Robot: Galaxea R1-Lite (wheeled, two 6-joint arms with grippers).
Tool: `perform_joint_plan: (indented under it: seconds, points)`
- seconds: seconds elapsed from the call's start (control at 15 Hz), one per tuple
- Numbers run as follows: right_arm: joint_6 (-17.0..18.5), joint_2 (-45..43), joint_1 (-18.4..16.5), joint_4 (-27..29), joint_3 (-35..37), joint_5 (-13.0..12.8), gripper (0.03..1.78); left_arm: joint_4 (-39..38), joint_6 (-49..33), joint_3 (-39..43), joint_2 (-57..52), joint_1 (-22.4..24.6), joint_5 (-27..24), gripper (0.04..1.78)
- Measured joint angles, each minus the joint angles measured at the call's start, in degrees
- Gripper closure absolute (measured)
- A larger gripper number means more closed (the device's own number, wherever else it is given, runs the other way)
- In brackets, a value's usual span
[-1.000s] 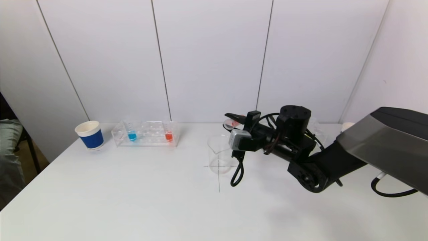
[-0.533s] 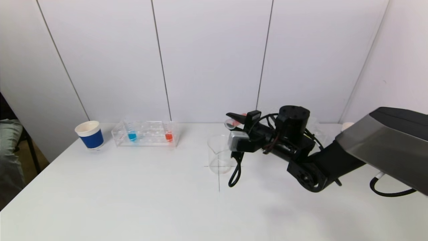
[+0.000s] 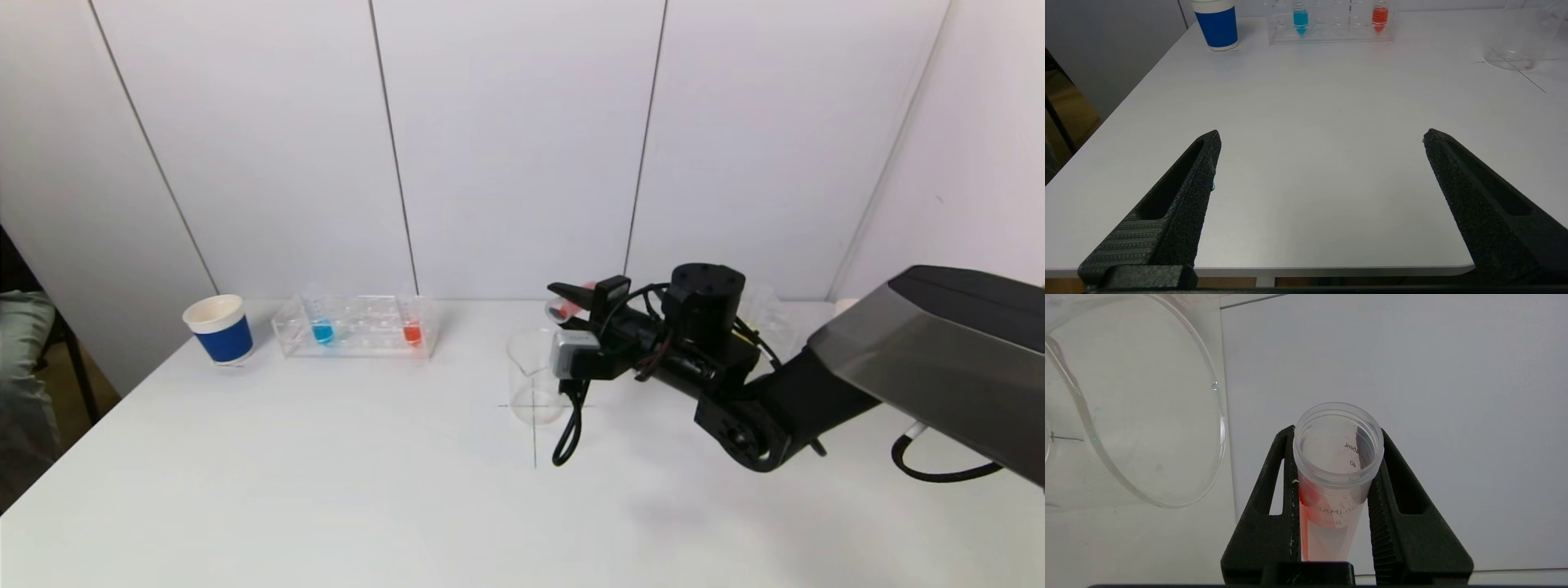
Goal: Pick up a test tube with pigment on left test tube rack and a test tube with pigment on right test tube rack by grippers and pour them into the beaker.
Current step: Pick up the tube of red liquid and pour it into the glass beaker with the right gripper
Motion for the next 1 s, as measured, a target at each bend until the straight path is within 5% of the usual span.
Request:
perform_joint_plan:
  seconds: [1.0]
  points:
    - [-5.24,0.2,0.17,-0.33,0.16,-0.78,1.29,0.07,0.0,0.0,0.0,0.0,0.0,0.09]
